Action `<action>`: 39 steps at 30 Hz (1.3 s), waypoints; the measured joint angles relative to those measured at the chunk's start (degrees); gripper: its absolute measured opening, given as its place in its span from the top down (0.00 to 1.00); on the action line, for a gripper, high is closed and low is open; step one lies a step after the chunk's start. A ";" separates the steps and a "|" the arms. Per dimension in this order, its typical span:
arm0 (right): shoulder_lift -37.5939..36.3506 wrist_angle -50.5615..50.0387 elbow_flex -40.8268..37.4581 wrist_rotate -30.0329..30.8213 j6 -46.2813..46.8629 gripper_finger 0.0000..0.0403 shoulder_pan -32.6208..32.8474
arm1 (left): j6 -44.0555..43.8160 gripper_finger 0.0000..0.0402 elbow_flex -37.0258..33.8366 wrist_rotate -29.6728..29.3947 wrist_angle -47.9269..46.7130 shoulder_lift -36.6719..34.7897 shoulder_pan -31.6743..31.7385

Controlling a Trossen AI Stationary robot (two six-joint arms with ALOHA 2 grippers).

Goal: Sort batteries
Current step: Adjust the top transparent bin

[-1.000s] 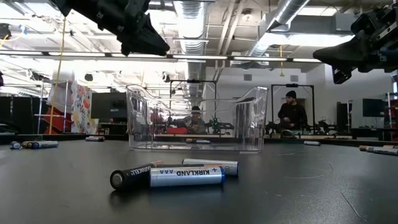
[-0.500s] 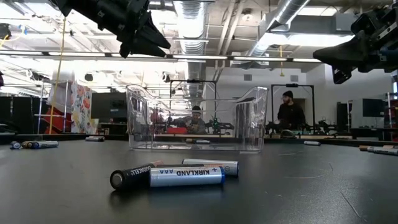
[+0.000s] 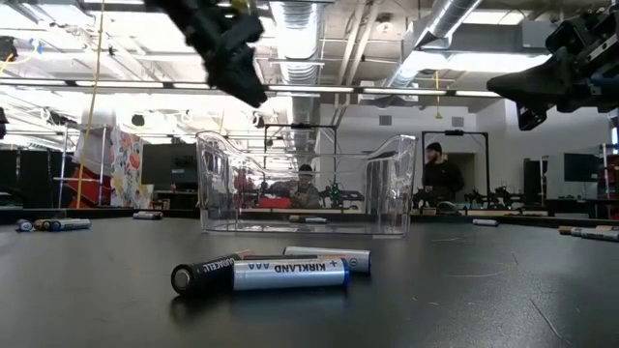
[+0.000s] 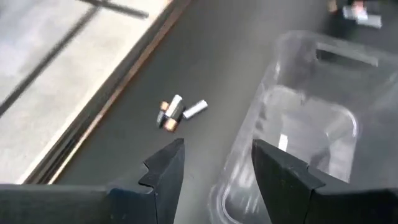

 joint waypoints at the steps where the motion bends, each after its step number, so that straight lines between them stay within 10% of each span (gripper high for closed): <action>1: 0.00 0.00 -0.02 0.02 0.00 0.97 0.00 | 1.52 0.55 2.11 0.94 -0.62 2.18 0.22; 18: 0.00 0.00 0.00 0.02 0.02 0.97 0.02 | 19.46 0.55 27.60 10.59 -21.58 30.75 1.12; 32: 0.00 0.00 0.00 0.02 0.02 0.97 0.02 | 21.26 0.56 28.58 10.26 -25.82 39.56 1.54; 39: 0.00 0.00 0.00 0.02 0.01 0.97 0.02 | 22.17 0.77 28.56 8.77 -26.88 40.58 1.62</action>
